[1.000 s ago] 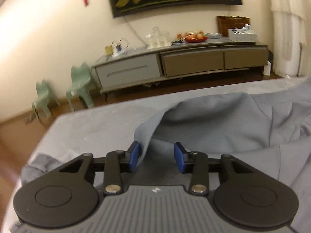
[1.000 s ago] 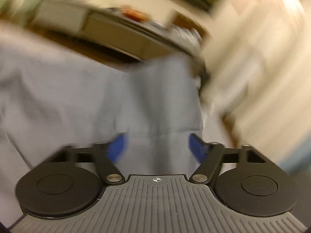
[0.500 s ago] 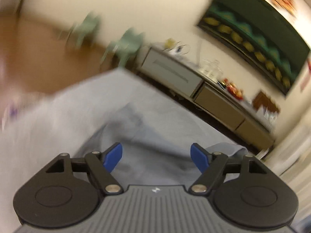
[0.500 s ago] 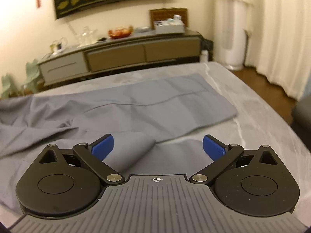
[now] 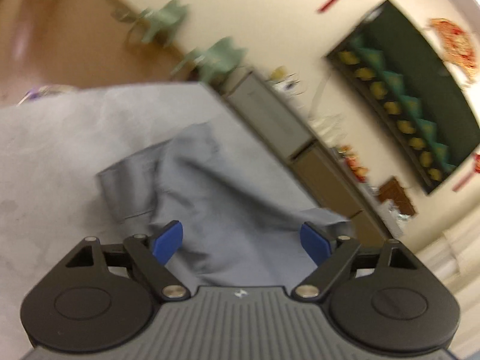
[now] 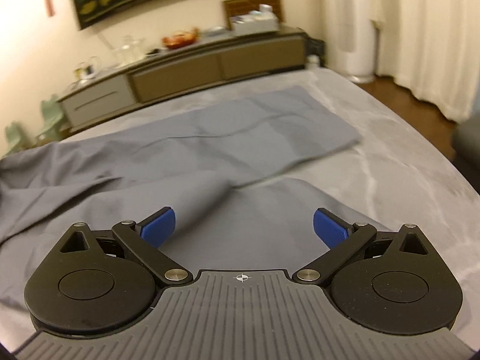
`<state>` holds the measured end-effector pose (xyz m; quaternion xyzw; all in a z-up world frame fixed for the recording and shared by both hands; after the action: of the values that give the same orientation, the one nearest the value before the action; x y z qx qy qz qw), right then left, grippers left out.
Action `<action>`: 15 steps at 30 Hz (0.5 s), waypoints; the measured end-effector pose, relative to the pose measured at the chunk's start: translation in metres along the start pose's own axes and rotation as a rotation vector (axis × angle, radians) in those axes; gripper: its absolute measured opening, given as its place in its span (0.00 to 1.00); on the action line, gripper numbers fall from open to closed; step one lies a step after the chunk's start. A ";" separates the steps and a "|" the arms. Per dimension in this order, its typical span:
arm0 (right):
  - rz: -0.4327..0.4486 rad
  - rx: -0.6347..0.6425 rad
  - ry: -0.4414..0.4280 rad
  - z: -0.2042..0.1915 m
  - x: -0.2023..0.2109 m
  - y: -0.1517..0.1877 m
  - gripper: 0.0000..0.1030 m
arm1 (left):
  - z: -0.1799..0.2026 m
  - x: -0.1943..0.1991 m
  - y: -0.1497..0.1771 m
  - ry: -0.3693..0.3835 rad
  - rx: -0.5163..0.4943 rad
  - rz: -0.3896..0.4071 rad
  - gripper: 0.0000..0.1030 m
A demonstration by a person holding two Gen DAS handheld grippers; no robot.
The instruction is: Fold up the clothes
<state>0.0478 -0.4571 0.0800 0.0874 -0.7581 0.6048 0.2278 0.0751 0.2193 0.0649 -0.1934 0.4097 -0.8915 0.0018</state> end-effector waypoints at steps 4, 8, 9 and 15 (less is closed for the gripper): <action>-0.019 -0.017 0.042 0.019 -0.006 0.001 0.97 | 0.011 -0.017 0.019 0.063 -0.011 -0.140 0.88; -0.040 0.002 0.052 0.021 -0.012 0.003 0.97 | 0.004 -0.048 0.037 0.050 0.073 -0.269 0.88; -0.041 0.008 0.041 0.018 -0.013 0.003 0.97 | 0.004 -0.056 0.038 0.029 0.074 -0.274 0.88; -0.044 0.037 -0.028 -0.001 -0.016 0.003 0.97 | 0.002 -0.103 0.034 -0.040 0.034 -0.266 0.82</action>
<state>0.0614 -0.4576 0.0701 0.1166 -0.7479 0.6121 0.2289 0.1658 0.2113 0.0057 -0.2640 0.3651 -0.8865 -0.1051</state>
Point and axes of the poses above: each gripper's, at about its wrist camera, not at the fingertips, and x roughly against the way its jaws point, z to its right, y to its underside, the point moved 2 cm from there along -x, roughly the way its jaws point, and after that the axes turned 15 degrees about z, right-handed, at the moved point
